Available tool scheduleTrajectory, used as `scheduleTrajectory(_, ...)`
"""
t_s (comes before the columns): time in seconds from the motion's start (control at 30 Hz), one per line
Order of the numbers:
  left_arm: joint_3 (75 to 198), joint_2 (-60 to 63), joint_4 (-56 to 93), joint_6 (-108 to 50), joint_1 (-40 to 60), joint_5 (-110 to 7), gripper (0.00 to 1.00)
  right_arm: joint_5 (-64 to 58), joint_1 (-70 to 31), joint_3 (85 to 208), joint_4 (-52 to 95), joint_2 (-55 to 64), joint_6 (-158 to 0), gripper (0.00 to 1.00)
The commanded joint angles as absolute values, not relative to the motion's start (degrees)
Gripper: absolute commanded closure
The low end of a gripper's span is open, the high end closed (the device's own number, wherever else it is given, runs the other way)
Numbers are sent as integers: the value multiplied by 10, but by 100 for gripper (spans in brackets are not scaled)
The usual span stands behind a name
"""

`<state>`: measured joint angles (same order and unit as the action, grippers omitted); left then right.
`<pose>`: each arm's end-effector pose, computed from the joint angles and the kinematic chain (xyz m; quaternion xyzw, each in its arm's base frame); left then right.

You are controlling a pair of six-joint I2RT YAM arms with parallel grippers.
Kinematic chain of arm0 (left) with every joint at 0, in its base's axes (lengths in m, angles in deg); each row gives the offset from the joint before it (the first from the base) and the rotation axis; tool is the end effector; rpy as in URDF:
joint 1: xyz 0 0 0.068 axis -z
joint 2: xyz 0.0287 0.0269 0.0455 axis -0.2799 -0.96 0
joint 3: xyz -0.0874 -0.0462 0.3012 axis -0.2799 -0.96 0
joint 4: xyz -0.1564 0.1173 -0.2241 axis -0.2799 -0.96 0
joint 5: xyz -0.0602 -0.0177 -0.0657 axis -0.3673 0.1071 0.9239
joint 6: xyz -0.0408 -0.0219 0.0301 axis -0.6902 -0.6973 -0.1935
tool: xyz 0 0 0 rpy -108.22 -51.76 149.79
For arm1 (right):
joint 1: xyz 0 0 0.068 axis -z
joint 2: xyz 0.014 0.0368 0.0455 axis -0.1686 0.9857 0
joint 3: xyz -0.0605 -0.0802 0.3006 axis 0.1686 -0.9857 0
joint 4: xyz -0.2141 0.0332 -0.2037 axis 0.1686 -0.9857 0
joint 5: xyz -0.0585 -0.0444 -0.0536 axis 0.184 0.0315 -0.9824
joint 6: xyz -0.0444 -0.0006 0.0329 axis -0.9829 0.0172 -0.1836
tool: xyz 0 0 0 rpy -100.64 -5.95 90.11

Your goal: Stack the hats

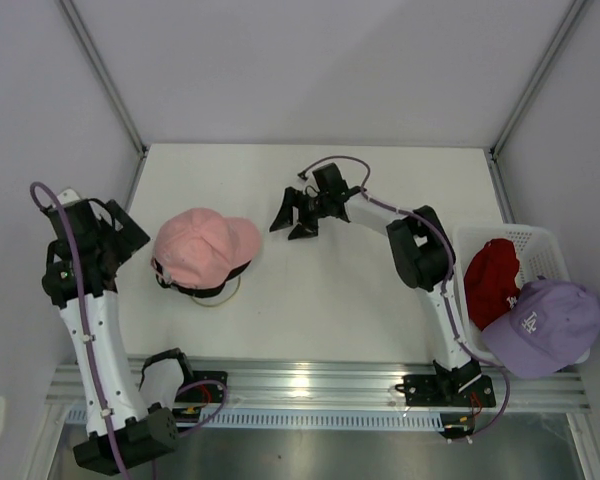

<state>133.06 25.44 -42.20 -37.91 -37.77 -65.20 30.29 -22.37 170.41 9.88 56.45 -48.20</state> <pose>0.1501 0.0631 0.4231 -0.3467 0.8412 0.0472 0.4123 0.4713 0.3244 0.1626 -0.0894 0.8726 0.4681 0.1070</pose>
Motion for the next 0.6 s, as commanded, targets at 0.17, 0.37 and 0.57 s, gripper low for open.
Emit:
scheduleTrajectory(0.17,1575,234,-486,-349,-380,-633,1,136,-183,1860,-107,438,-623,17)
scheduleTrajectory(0.37,1697,182,-490,-278,-276,-552,1,-57,-118,1860,-217,300,-621,1)
scheduleTrajectory(0.57,1777,85,-493,-254,-96,-586,0,-245,22,1735,-281,129,-589,0)
